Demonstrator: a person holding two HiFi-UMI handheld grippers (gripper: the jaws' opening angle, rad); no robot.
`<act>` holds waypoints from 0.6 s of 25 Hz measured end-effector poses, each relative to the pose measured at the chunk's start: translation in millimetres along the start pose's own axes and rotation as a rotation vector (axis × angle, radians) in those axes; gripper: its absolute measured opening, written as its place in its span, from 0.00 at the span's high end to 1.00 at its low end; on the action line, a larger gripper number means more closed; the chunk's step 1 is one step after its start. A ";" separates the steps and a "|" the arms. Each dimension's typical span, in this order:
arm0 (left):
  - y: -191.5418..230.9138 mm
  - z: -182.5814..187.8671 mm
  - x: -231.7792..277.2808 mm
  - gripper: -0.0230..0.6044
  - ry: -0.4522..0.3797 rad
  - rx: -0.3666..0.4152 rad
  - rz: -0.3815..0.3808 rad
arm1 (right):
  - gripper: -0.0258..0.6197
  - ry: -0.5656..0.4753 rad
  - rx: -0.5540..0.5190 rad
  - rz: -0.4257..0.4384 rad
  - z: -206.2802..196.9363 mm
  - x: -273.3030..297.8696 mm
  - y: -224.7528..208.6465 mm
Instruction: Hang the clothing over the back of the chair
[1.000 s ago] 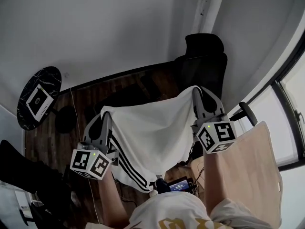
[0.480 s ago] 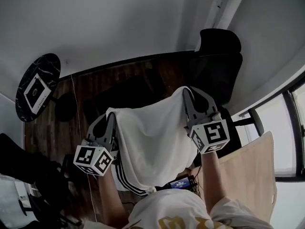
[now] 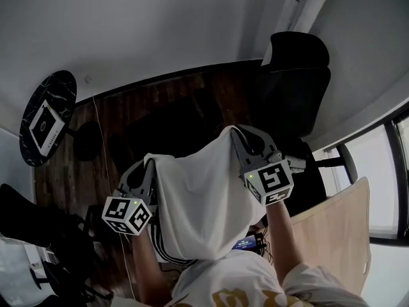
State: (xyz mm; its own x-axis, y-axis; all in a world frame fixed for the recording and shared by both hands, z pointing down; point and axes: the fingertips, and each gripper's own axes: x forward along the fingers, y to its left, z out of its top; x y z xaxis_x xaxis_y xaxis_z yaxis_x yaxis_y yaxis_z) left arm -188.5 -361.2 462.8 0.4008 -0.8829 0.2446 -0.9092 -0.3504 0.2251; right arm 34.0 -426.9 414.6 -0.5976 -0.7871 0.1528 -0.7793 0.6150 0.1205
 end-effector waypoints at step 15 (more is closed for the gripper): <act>7.0 -74.9 34.2 0.91 0.239 0.116 -0.022 | 0.93 0.156 -0.258 0.218 -60.5 41.7 52.5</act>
State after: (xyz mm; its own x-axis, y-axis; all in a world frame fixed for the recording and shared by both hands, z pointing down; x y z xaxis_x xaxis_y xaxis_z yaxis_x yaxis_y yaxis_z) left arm -172.7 -370.4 543.4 0.4238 -0.7805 0.4595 -0.9011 -0.4146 0.1268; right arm -20.4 -424.6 486.7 -0.6929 -0.6321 0.3471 -0.5517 0.7746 0.3093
